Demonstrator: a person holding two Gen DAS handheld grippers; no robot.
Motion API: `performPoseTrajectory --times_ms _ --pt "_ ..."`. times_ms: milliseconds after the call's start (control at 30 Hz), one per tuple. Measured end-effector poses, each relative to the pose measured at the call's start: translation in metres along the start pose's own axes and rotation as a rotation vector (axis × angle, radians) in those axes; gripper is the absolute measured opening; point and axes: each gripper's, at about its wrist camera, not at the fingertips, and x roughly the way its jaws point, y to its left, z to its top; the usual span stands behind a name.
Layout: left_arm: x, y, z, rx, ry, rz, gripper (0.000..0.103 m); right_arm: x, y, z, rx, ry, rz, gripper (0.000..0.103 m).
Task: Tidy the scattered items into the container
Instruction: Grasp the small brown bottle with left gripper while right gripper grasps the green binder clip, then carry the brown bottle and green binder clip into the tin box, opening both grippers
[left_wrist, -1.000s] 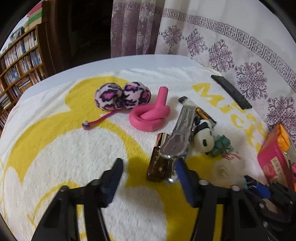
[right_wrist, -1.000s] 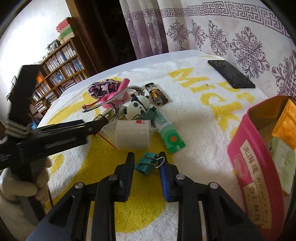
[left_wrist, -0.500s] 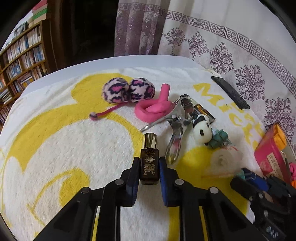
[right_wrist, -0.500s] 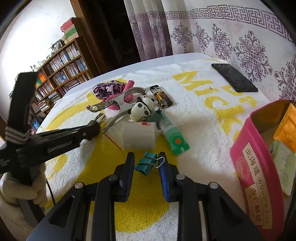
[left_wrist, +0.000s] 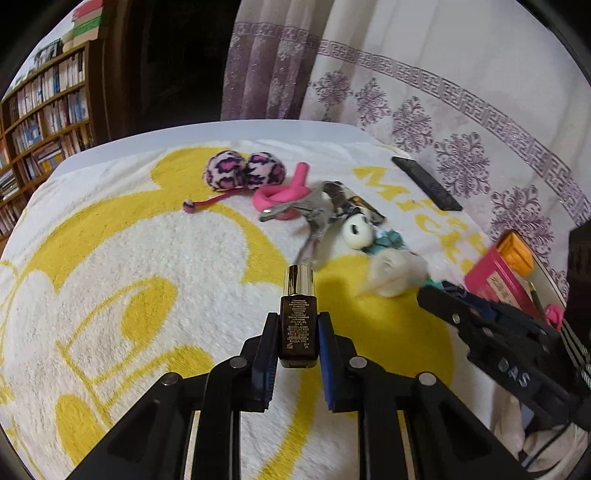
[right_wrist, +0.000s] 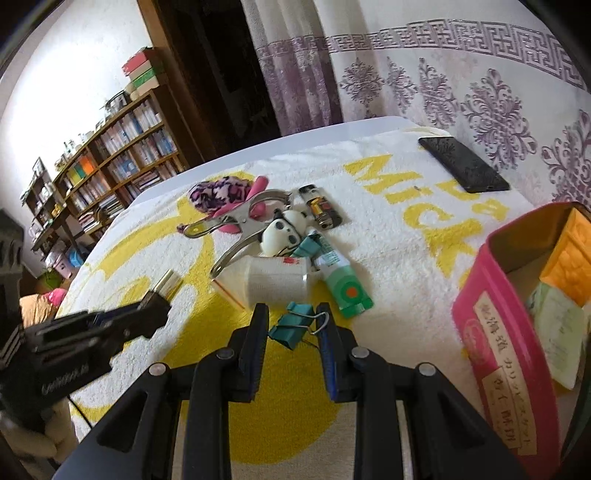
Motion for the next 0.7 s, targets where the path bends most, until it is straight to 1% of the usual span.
performPoseTrajectory --times_ms 133,300,433,567,700 --pt "-0.003 -0.004 -0.007 0.014 0.001 -0.012 0.021 -0.018 0.001 -0.003 0.011 -0.03 -0.024 0.029" --pt "-0.008 -0.007 -0.008 0.013 -0.008 -0.03 0.021 -0.048 0.007 -0.011 -0.003 -0.065 -0.04 0.029" --pt "-0.013 -0.012 -0.008 0.024 -0.016 -0.04 0.021 -0.073 0.004 -0.011 0.008 -0.103 -0.056 0.029" --pt "-0.017 -0.02 -0.008 0.042 -0.02 -0.044 0.021 -0.1 -0.009 -0.011 0.025 -0.154 -0.101 0.029" --pt "-0.018 -0.031 -0.008 0.062 -0.014 -0.056 0.021 -0.13 -0.03 -0.015 0.056 -0.207 -0.183 0.029"
